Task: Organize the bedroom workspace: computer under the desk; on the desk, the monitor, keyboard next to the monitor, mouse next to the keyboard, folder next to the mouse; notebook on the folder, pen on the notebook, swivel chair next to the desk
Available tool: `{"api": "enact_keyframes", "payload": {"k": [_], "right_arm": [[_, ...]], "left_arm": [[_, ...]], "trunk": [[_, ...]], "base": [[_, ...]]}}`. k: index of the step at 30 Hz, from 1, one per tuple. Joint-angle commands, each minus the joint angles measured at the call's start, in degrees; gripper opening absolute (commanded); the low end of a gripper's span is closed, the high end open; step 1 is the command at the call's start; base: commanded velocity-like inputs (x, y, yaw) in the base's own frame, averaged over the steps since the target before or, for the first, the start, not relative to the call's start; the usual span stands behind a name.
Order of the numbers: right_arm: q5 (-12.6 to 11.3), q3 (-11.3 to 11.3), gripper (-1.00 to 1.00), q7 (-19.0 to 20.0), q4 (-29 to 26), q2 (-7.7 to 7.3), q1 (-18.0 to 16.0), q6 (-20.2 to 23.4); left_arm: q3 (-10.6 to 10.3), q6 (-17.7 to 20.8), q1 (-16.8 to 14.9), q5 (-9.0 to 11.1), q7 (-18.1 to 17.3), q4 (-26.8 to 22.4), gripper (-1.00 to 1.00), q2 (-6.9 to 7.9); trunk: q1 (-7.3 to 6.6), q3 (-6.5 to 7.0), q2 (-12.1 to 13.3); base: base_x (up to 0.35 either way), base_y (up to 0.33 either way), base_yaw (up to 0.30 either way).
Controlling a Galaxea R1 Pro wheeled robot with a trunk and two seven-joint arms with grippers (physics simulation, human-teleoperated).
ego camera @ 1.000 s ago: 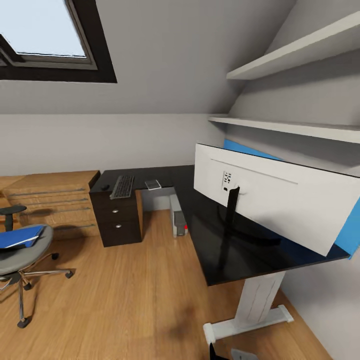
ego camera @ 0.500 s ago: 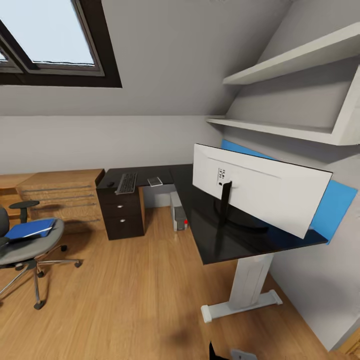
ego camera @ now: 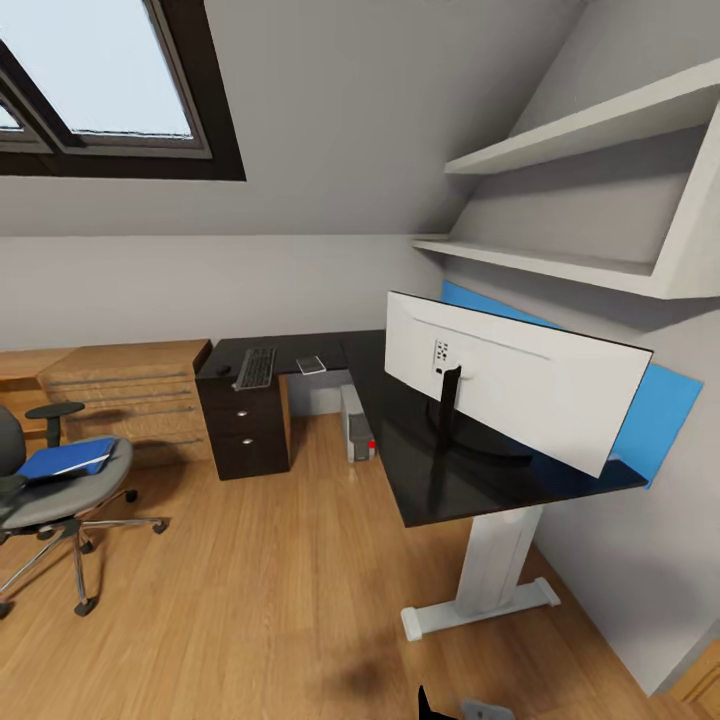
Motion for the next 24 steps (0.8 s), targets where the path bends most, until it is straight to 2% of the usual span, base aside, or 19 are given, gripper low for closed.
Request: {"api": "enact_keyframes", "payload": {"k": [1, 13, 24], "right_arm": [[-0.6, 0.2, 1.00, 0.4, 0.1, 0.03, -0.1, -0.2], [-0.7, 0.2, 1.00, 0.4, 0.1, 0.03, -0.1, -0.2], [-0.7, 0.2, 1.00, 0.5, 0.1, -0.04, -0.1, -0.3]], "left_arm": [[-0.2, -0.4, 0.0, 0.6, 0.3, -0.1, 1.00, 0.10], [-0.2, -0.4, 0.0, 0.6, 0.3, -0.1, 1.00, 0.12], [-0.1, -0.2, 0.0, 0.7, 0.3, 0.0, 1.00, 0.12]], "trunk": [[-0.22, 0.13, 0.4], [-2.86, 2.29, 5.2], [-5.27, 4.26, 9.6]], "base": [[0.000, 0.000, 0.000], [0.000, 0.000, -0.001], [0.000, 0.000, -0.220]]}}
